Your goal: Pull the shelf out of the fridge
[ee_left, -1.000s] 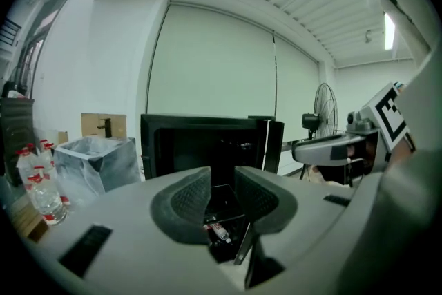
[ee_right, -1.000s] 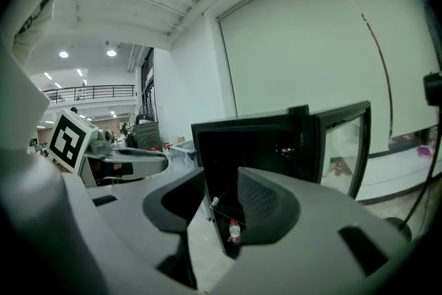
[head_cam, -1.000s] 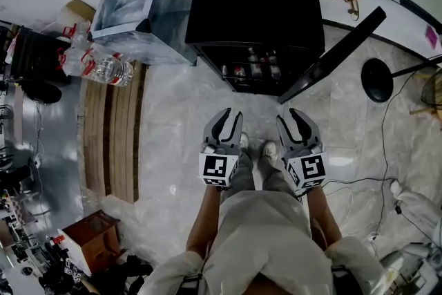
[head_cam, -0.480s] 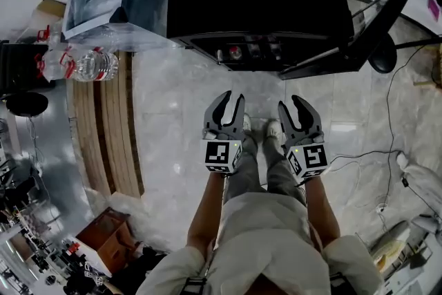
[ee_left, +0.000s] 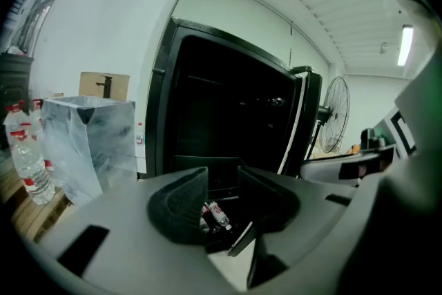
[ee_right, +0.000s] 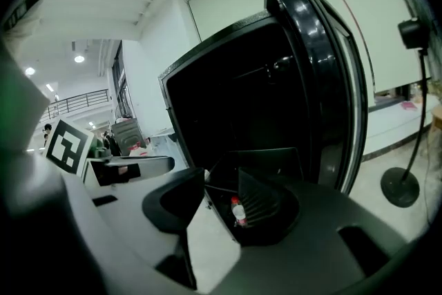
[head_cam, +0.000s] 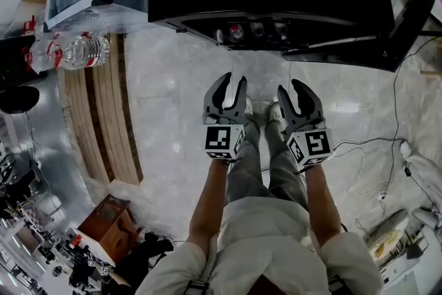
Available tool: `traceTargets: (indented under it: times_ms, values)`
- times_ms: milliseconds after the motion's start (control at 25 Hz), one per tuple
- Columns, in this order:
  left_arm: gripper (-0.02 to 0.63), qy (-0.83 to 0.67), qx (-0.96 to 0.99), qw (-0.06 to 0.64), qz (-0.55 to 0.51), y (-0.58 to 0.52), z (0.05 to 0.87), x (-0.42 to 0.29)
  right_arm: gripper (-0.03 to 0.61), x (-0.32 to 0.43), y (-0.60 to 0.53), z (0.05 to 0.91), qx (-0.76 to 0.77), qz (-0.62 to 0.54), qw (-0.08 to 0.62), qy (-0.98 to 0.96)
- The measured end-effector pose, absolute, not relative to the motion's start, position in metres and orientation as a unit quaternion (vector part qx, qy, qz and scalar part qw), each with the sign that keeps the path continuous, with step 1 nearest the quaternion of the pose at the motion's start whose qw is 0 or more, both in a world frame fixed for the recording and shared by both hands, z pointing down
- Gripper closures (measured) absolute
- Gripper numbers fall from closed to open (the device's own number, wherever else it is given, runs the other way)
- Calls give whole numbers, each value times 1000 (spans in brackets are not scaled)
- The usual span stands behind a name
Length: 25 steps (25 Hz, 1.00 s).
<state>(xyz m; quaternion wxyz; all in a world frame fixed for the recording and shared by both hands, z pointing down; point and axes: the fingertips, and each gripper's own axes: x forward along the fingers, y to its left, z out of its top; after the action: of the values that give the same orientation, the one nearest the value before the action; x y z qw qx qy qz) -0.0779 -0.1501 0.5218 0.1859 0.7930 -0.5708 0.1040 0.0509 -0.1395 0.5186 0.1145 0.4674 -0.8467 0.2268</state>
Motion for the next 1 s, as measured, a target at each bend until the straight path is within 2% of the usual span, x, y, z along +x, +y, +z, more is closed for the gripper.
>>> traceTargets:
  times_ms: [560,1000]
  values:
    - [454,-570,786,218,98,-172,597,-74,423,48,-167,596,487,269,91,-826]
    - [437,-561,783,256,81,-197,650,-66,393,59,-190,652,514,314,59,-796]
